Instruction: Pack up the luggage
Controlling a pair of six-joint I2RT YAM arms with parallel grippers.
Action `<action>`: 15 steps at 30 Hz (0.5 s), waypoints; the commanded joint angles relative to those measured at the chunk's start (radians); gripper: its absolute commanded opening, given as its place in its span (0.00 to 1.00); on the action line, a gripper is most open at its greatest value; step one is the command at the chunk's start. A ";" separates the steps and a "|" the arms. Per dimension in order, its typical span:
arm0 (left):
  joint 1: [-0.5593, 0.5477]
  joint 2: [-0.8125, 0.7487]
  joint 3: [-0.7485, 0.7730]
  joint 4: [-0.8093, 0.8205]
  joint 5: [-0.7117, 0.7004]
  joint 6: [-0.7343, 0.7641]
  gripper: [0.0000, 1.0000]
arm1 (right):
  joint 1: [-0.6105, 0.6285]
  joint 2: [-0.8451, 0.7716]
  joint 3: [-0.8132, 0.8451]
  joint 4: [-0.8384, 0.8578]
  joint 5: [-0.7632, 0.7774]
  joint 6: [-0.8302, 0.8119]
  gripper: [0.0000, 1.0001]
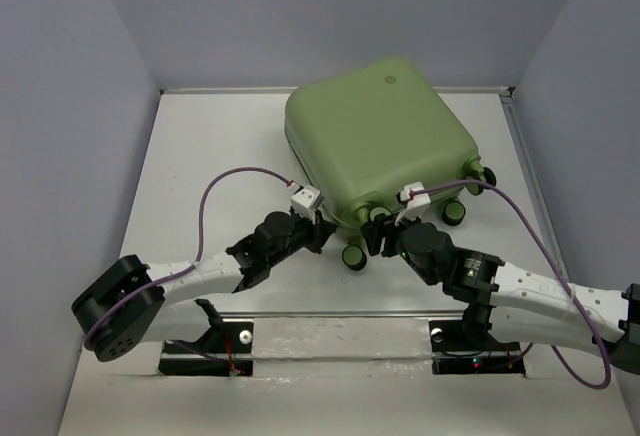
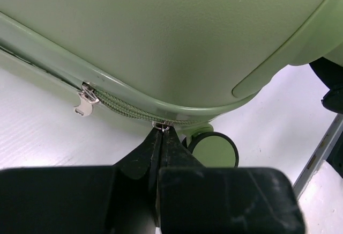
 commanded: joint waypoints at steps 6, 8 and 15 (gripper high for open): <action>0.005 -0.019 0.053 -0.061 -0.319 -0.002 0.06 | -0.012 -0.086 -0.020 0.078 0.037 0.014 0.07; 0.013 -0.022 0.056 -0.095 -0.418 -0.020 0.06 | -0.012 -0.104 -0.028 0.061 0.037 0.016 0.07; 0.150 0.016 0.105 -0.173 -0.543 -0.086 0.06 | -0.012 -0.112 -0.025 0.021 0.046 0.019 0.07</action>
